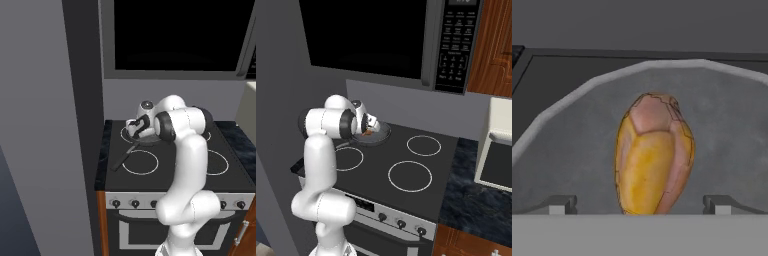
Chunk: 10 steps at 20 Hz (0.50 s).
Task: Take the chicken drumsticks from the pan and place one on each plate on the dining counter.
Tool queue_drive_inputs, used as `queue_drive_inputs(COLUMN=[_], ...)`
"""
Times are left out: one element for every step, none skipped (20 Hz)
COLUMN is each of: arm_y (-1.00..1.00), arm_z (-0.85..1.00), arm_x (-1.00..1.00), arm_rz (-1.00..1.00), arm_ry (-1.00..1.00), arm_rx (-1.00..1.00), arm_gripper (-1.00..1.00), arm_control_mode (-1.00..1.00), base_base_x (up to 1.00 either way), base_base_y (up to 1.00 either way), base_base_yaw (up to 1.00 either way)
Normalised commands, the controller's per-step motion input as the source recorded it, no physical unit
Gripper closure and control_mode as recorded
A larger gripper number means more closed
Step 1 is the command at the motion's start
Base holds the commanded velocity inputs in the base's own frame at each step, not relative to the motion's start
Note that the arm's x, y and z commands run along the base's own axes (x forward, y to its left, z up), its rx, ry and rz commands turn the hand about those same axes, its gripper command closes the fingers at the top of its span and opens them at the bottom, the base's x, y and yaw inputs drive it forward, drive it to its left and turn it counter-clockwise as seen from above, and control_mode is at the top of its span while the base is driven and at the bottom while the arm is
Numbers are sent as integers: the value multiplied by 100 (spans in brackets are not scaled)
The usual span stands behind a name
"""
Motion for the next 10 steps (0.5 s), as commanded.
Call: queue_drive_inputs(arm_y=[-7,-8,-10,-9,-10,-10,-9,-6,-4,-4], arm_z=[-13,-13,-10,-9,-7,-7,-7,-6,-6,-6], arm_x=[12,16,17,19,19,19,16,17,18,21], arm_rz=[0,0,0,0,0,0,0,0,0,0], arm_ry=[0,0,0,0,0,0,0,0,0,0], arm_rx=[-1,-1,-1,-1,-1,-1,0,0,0,0], arm_gripper=[-100,-100,-100,-100,-100,-100,-100,-100,-100,-100], arm_control_mode=[-100,-100,-100,-100,-100,-100,-100,-100,-100,-100], base_base_x=[0,0,0,0,0,0,0,0,0,0], base_base_y=[0,0,0,0,0,0,0,0,0,0], base_base_yaw=[0,0,0,0,0,0,0,0,0,0])
